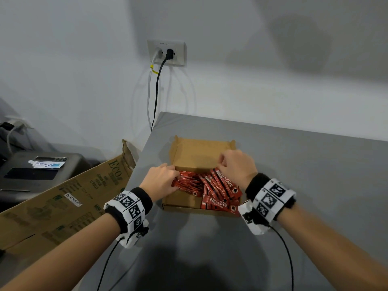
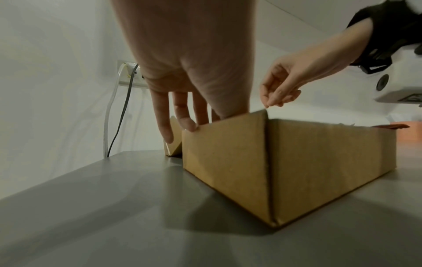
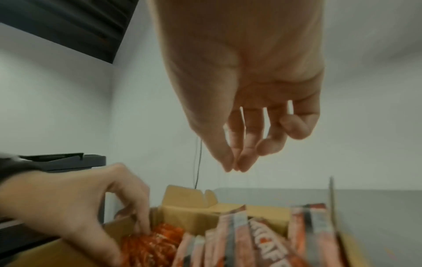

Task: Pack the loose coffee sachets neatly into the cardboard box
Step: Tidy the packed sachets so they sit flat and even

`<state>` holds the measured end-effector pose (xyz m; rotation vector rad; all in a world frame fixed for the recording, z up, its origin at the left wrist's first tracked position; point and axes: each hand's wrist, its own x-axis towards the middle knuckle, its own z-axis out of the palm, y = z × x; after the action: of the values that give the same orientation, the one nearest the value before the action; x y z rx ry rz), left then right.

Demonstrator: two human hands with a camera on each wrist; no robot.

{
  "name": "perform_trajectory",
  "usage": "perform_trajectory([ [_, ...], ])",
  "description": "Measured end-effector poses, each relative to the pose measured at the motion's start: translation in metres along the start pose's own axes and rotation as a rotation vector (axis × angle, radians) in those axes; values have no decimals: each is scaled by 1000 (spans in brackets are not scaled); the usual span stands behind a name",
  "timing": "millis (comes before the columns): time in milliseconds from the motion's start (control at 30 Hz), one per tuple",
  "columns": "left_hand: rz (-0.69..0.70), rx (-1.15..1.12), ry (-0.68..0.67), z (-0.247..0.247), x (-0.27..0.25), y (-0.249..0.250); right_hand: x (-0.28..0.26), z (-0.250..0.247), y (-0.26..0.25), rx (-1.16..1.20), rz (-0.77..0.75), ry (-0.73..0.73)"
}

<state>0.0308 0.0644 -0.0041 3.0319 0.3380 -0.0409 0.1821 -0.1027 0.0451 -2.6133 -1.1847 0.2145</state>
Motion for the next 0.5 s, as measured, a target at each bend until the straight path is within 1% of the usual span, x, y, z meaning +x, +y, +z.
perform_trajectory([
  [67,4,6,10,0,1,0,-5,-4,6,13,16,-56],
  [200,6,53,31,-3,3,1,-29,0,-3,-23,-47,-260],
  [267,22,43,66,-5,3,2,-38,3,-7,-69,-72,-289],
  [333,61,70,64,-6,0,2,-45,4,-8,-138,-84,-311],
  [433,87,71,90,-5,0,2,-53,3,-8,-252,-66,-359],
  [467,84,45,103,-4,1,3,-55,3,-7,-272,-55,-367],
  [500,59,28,82,-4,2,3,-55,2,-6,-280,-50,-372],
])
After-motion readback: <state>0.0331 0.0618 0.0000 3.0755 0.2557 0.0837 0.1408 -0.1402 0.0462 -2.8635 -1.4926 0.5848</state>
